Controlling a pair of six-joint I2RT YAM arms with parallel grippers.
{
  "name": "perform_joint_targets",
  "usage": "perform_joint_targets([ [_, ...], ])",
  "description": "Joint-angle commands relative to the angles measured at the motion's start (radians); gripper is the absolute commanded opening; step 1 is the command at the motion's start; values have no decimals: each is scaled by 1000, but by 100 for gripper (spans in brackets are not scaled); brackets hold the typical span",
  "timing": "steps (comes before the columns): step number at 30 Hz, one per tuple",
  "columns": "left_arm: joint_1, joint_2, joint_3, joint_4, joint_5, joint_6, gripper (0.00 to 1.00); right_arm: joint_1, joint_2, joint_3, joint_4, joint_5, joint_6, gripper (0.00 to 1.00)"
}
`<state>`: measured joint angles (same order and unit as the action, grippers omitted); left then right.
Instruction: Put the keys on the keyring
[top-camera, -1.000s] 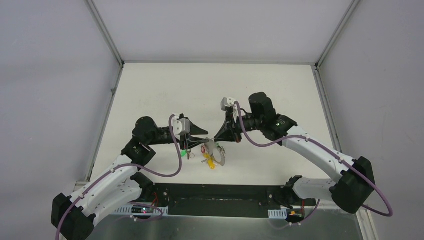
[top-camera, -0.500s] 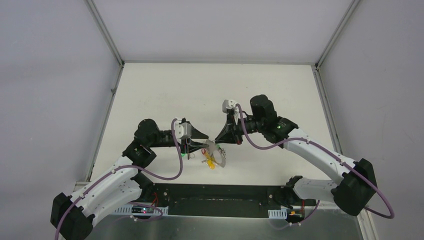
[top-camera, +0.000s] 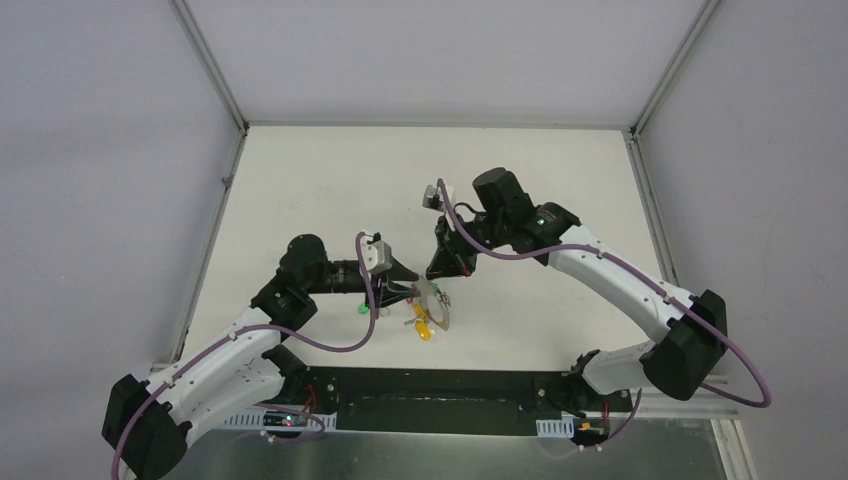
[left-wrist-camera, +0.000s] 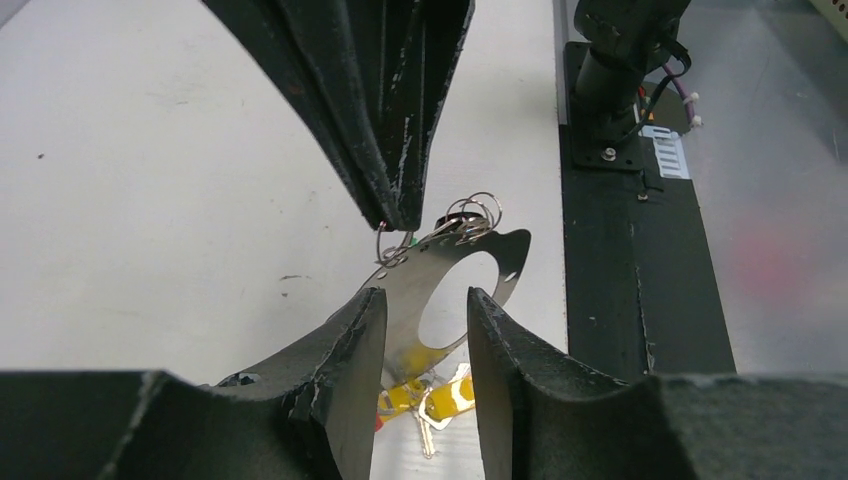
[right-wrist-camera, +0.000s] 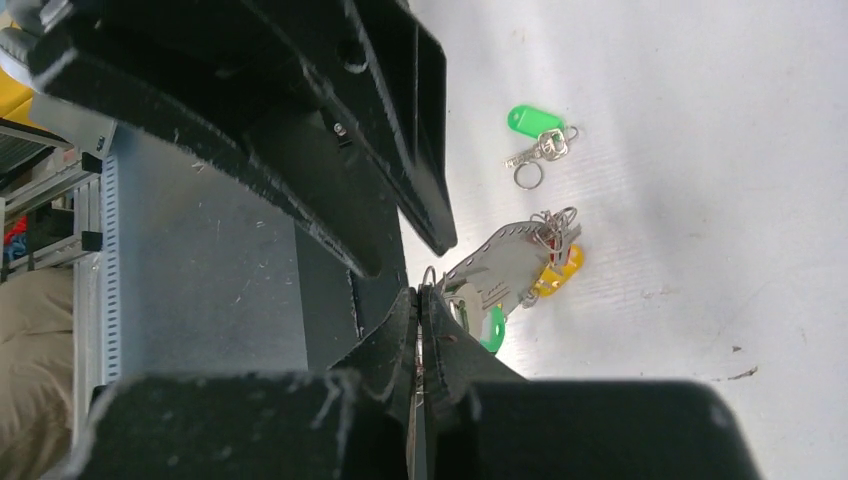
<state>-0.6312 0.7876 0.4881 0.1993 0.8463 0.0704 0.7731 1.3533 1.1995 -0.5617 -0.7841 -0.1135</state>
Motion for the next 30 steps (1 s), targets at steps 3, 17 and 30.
perform_joint_targets([
  [3, -31, 51, 63, 12, 20, 14, 37, 31, 67, 161, -241, 38, -17, 0],
  [17, -119, 164, 111, 35, -5, 66, 17, 55, 78, 199, -260, 40, -17, 0],
  [30, -128, 81, 45, 104, -75, 66, 0, 54, -40, 114, -84, 189, 56, 45],
])
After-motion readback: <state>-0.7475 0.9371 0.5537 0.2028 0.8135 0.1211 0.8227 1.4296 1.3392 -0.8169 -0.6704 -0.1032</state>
